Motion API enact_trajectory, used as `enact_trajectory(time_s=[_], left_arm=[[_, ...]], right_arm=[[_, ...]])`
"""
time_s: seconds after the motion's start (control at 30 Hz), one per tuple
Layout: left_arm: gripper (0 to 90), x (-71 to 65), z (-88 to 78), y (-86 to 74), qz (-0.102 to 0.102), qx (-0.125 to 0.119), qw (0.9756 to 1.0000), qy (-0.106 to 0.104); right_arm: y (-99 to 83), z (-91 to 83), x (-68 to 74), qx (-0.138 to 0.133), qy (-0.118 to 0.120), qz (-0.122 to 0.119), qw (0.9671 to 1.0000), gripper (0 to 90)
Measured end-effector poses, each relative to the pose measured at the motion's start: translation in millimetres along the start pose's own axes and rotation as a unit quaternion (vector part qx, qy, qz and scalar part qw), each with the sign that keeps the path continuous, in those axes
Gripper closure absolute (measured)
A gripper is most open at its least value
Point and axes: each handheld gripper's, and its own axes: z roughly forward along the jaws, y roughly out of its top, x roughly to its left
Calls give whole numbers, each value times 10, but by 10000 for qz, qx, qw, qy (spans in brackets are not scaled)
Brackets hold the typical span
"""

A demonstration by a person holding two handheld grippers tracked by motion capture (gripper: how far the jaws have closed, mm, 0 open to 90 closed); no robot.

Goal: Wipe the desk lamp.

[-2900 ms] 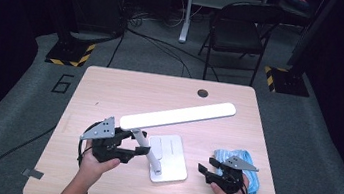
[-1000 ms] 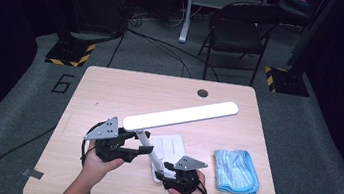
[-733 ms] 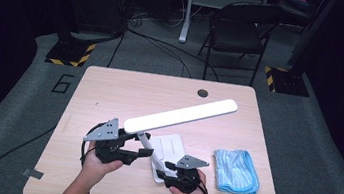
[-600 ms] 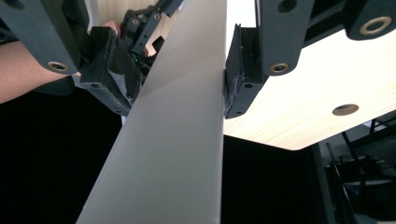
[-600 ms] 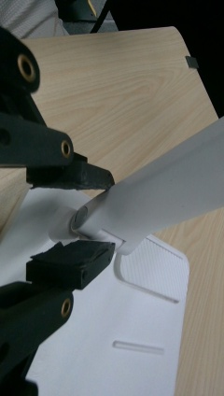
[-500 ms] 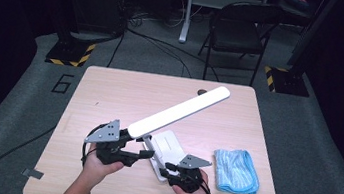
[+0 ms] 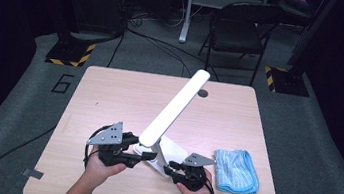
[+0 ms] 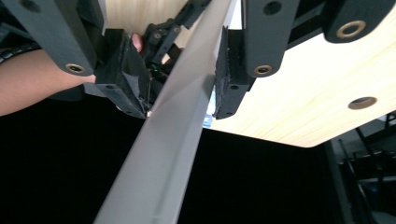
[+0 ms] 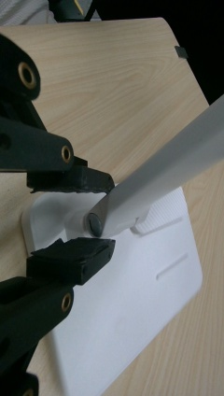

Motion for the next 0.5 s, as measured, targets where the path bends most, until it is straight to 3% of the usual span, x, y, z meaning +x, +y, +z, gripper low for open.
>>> enact_trajectory(time_s=[0.17,0.23,0.37,0.5], left_arm=[[589,-44,109,23,67,150,9998,-72],[620,-51,139,32,176,236,9996,-25],[701,-60,181,35,166,197,9997,46],[710,-74,221,43,227,205,9994,162]], right_arm=[[-2,-2,-54,-55,14,156,9999,706],[5,4,-58,-63,-12,211,9998,706],[18,19,-70,-67,-37,243,9997,700],[23,19,-72,-79,-69,293,9995,687]])
